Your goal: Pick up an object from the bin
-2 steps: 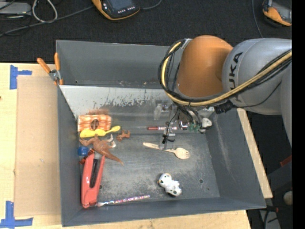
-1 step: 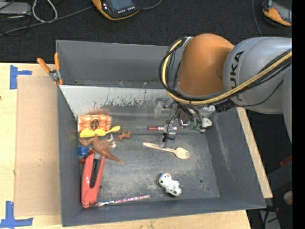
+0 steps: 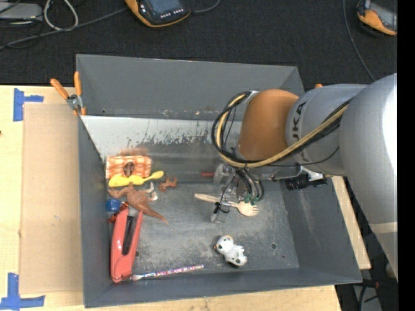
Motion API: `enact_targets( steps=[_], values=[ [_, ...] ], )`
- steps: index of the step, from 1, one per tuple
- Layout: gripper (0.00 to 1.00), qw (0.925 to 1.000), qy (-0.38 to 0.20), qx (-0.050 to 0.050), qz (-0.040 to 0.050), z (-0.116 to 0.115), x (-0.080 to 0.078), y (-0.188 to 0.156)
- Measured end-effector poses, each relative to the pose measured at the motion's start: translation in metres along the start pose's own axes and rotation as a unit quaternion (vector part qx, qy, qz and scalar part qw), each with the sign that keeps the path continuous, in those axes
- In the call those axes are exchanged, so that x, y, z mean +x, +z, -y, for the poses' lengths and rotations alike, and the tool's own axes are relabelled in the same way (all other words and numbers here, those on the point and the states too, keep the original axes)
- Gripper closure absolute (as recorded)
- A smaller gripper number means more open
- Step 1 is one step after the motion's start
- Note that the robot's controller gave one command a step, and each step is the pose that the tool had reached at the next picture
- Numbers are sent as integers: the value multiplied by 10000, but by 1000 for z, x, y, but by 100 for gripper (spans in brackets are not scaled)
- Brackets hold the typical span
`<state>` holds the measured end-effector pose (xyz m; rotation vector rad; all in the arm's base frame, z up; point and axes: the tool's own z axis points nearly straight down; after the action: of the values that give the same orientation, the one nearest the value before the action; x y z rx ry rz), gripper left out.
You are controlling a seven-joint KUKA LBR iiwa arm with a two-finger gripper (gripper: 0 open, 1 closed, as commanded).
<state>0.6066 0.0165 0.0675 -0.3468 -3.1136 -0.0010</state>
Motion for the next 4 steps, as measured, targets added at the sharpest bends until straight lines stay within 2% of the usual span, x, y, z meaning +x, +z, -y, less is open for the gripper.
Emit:
enact_targets(
  steps=[1,2,3,4],
  values=[
    [0,10000,-72,-13,50,-9,1,-1],
    [0,10000,-21,-9,26,-3,0,-1],
    [0,10000,-61,-12,44,-7,1,-1],
    [100,10000,-33,-14,38,-5,-1,-2]
  ],
)
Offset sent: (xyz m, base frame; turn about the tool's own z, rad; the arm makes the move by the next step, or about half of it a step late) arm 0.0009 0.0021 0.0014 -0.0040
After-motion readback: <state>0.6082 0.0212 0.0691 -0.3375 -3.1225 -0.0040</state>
